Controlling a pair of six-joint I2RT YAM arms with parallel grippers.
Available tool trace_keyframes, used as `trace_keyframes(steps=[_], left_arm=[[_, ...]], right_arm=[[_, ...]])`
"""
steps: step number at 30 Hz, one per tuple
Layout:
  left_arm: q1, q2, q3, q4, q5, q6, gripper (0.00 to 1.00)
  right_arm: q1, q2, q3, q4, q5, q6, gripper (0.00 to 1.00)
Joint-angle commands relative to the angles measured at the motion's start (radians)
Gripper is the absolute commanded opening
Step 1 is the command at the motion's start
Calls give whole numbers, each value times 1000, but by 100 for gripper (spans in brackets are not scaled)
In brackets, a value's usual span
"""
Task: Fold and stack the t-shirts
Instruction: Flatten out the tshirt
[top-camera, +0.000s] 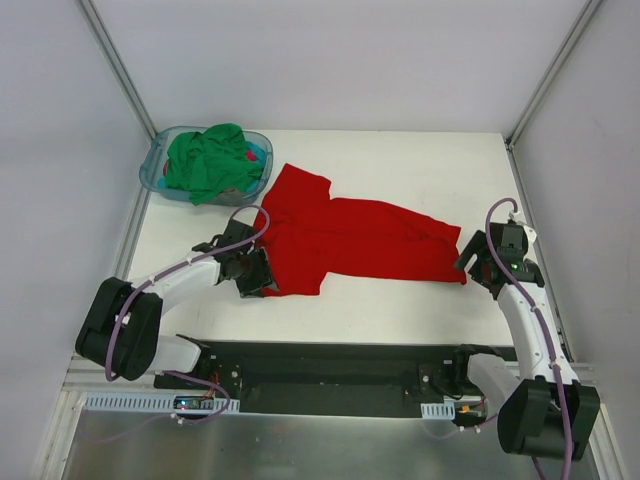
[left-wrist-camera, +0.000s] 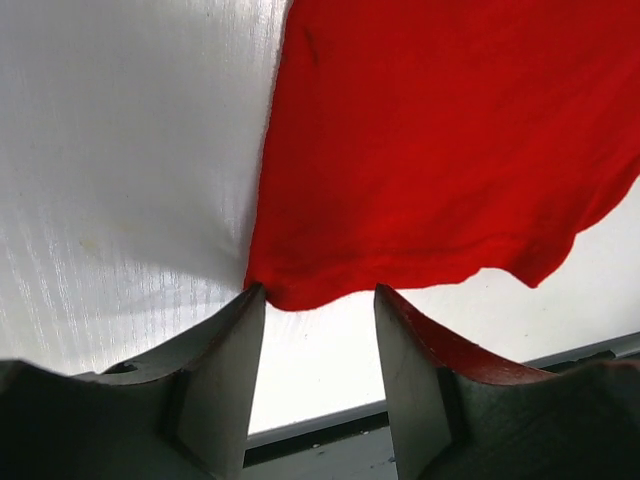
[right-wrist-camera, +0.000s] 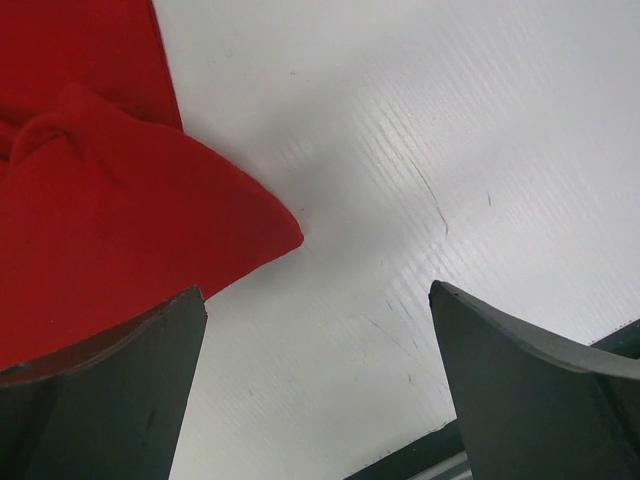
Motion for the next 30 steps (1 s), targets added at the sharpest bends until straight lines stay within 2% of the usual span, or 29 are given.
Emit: trace_keyframes(steps=[1, 6, 9, 12, 18, 25, 27, 30], left_arm=[[-15, 25, 12, 12, -27, -30, 46], [-20, 15, 25, -37, -73, -38, 42], [-26, -11, 37, -83, -174, -32, 42], [-28, 2, 63, -118, -206, -29, 40], [-136, 116, 140, -152, -289, -55, 38], [-156, 248, 190, -186, -312, -67, 17], [-156, 248, 196, -190, -335, -68, 0], [-155, 213, 201, -194, -388, -59, 0]], right_arm=[[-9, -11, 7, 6, 22, 6, 96], [-9, 3, 10, 3, 16, 4, 96], [-9, 8, 10, 1, 19, 4, 96], [-9, 14, 11, 1, 16, 4, 96], [-9, 20, 10, 4, 14, 6, 96], [-9, 20, 10, 4, 11, 1, 96], [-9, 18, 8, 4, 10, -2, 96], [-10, 24, 10, 4, 2, -8, 96]])
